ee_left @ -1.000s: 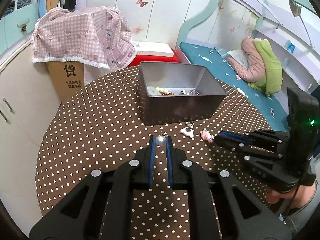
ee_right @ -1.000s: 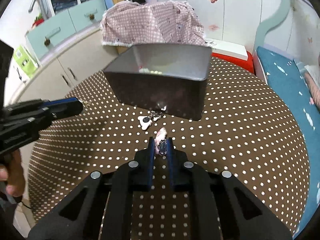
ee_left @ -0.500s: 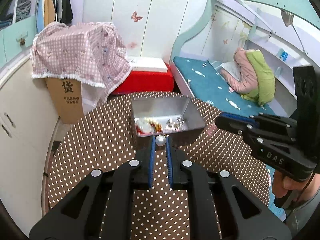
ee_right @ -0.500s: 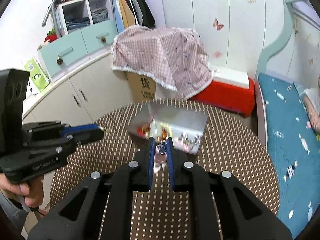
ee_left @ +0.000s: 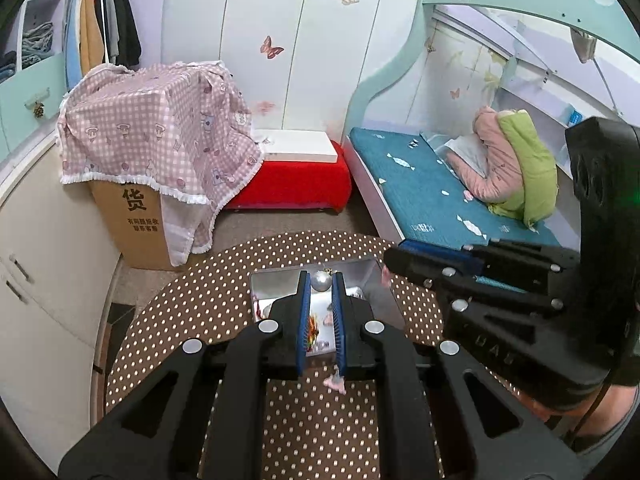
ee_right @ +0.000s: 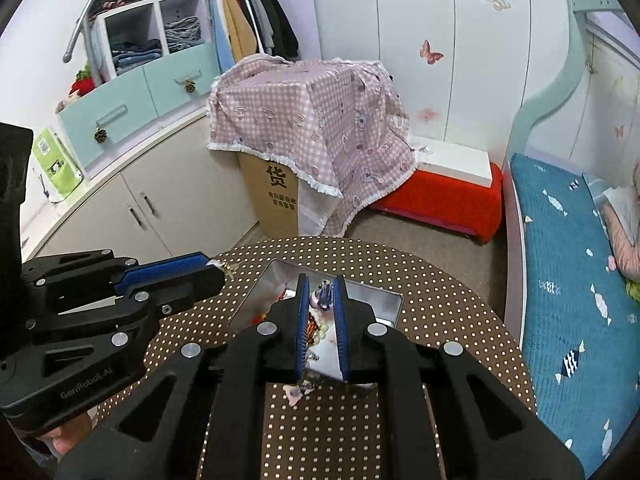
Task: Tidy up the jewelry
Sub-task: 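Carry both items into the grey box and open both tools, then withdraw both tools from the box back over the table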
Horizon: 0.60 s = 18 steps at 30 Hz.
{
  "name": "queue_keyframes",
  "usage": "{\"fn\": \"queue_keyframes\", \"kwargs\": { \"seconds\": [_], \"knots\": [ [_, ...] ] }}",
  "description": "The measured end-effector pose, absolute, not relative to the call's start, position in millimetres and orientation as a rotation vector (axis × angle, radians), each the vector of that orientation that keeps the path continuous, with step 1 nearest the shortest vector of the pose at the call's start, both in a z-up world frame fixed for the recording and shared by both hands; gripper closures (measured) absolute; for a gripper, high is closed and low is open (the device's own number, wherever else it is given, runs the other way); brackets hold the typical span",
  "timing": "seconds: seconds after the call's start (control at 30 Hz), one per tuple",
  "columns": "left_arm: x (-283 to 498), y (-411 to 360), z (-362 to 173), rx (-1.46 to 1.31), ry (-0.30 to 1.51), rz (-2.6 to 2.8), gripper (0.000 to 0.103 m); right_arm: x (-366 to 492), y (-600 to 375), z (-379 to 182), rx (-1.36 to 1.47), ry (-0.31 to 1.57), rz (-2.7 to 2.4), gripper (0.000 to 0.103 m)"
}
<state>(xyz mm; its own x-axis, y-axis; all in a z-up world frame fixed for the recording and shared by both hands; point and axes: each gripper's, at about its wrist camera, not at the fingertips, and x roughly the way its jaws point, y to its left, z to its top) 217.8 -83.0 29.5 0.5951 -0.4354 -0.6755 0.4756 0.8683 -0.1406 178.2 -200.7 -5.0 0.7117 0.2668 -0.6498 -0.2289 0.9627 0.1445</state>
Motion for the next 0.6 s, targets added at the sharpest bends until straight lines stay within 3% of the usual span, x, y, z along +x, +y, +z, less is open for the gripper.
{"fn": "queue_keyframes", "kwargs": {
  "seconds": [0.4,0.43,0.47,0.5,0.53,0.57,0.6],
  "knots": [
    [260,-95,1,0.044,0.851,-0.519,0.091,206,-208,-32,0.090,0.805,0.237,0.091],
    [263,-96,-1,0.048,0.860,-0.511,0.086,207,-210,-32,0.096,0.804,0.232,0.087],
    [265,-95,-2,0.047,0.867,-0.498,0.069,206,-212,-33,0.107,0.802,0.228,0.071],
    [266,-92,-2,0.049,0.863,-0.475,0.062,206,-216,-33,0.108,0.797,0.189,0.059],
    [267,-88,-2,0.050,0.855,-0.450,0.045,205,-221,-33,0.112,0.792,0.154,0.050],
    [267,-82,0,0.037,0.846,-0.435,0.021,203,-227,-34,0.130,0.782,0.131,0.032],
    [266,-74,3,0.006,0.825,-0.428,0.010,200,-237,-34,0.172,0.767,0.127,0.015]
  ]
}}
